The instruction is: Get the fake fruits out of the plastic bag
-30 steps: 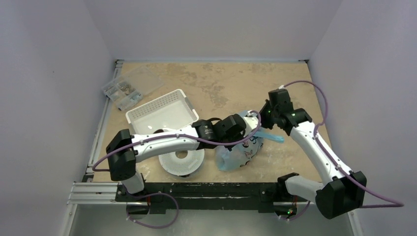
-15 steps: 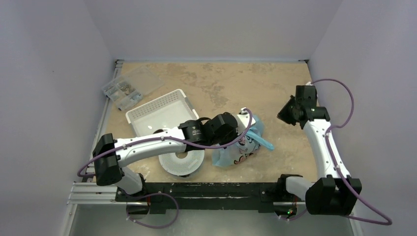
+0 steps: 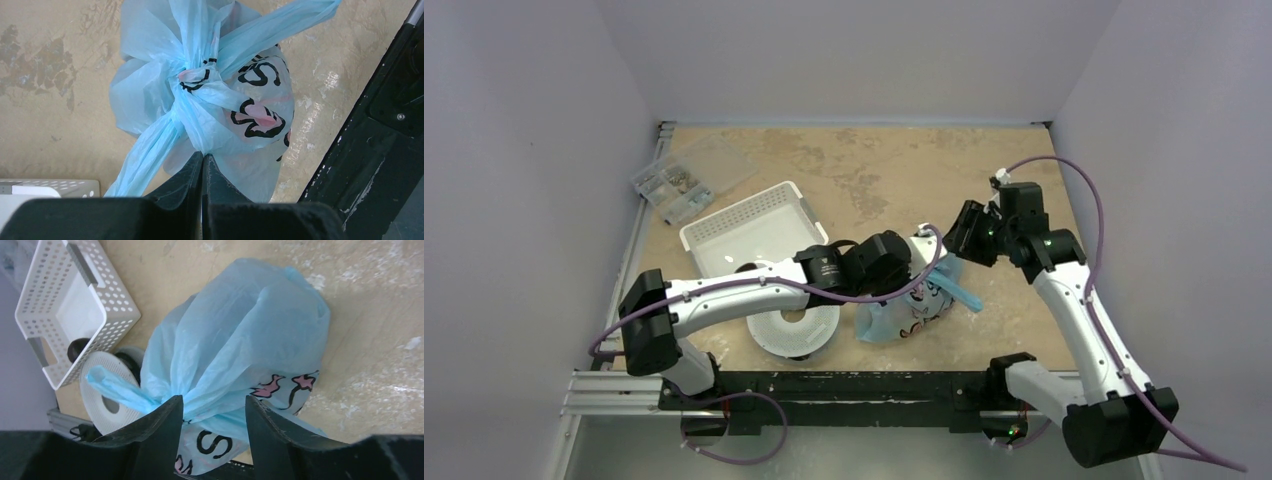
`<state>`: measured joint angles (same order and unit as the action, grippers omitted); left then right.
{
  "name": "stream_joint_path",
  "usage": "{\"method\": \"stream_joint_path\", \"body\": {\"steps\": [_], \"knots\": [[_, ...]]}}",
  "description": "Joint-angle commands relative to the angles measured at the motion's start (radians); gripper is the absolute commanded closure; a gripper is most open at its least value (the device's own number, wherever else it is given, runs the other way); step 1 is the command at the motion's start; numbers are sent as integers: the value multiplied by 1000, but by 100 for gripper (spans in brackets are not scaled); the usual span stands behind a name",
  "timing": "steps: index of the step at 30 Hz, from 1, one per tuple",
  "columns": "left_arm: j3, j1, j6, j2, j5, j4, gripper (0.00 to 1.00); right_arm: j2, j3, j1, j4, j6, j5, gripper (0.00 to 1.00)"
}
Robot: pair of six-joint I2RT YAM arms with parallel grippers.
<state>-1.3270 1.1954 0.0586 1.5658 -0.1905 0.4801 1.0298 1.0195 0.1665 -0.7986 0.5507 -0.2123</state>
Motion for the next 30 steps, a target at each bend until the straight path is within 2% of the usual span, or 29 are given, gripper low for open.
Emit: {"method": "stream_joint_path", "body": {"steps": [1, 5, 12, 18, 21, 24, 28, 30], "knots": [[-36, 1, -7, 17, 21, -10, 100, -2, -20, 56, 17, 54, -96, 49], [-30, 1, -9, 20, 19, -15, 100, -21, -80, 95, 79, 145, -123, 36], [-34, 3, -9, 26, 29, -12, 100, -20, -148, 115, 132, 232, -102, 31], [-42, 15, -15, 42, 49, -5, 100, -4, -183, 118, 194, 323, -44, 34], [-45, 24, -25, 51, 48, -5, 100, -3, -186, 118, 194, 347, -10, 39], [-55, 27, -25, 60, 61, 6, 100, -1, -183, 119, 185, 364, 22, 51], [-56, 30, -28, 61, 65, 6, 100, 5, -192, 118, 210, 388, 6, 60], [-61, 31, -29, 60, 70, 8, 100, 17, -195, 118, 224, 397, -1, 69]]}}
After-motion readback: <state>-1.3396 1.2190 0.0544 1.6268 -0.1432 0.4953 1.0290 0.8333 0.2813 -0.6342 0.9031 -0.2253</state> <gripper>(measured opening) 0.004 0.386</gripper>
